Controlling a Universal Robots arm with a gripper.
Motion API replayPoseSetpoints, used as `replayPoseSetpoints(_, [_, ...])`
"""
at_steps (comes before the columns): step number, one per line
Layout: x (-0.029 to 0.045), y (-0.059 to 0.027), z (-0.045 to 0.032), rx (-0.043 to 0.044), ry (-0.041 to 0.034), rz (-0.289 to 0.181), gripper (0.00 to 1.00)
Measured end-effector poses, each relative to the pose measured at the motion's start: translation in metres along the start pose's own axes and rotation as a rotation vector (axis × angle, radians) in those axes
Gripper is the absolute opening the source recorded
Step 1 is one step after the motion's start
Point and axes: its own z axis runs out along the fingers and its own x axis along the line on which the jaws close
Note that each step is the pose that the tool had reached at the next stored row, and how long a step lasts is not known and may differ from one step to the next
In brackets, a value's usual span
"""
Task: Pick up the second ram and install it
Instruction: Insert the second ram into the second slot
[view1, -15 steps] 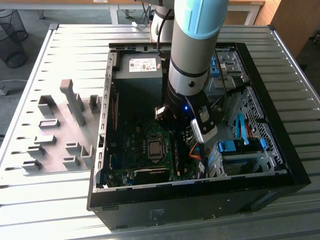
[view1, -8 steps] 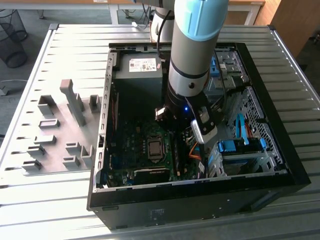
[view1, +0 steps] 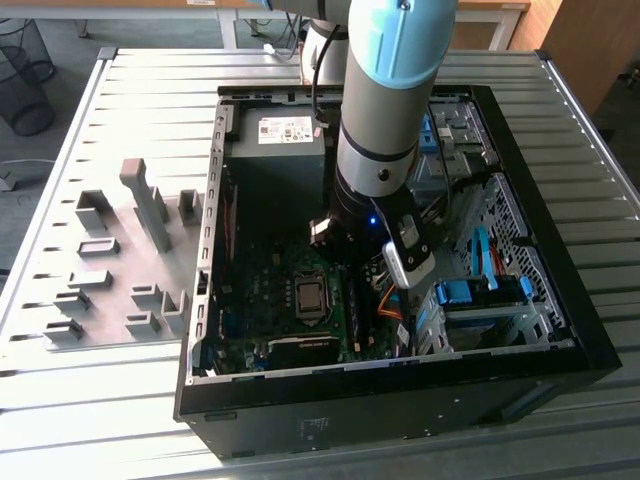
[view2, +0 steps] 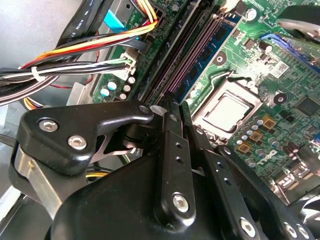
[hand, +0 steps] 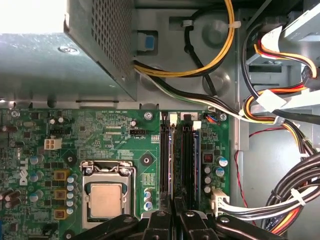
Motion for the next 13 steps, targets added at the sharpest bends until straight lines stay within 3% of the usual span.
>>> replayPoseSetpoints(13, [-0.0001,0.0000,0.0020,-0.0015,0.0000,0.000,0.14])
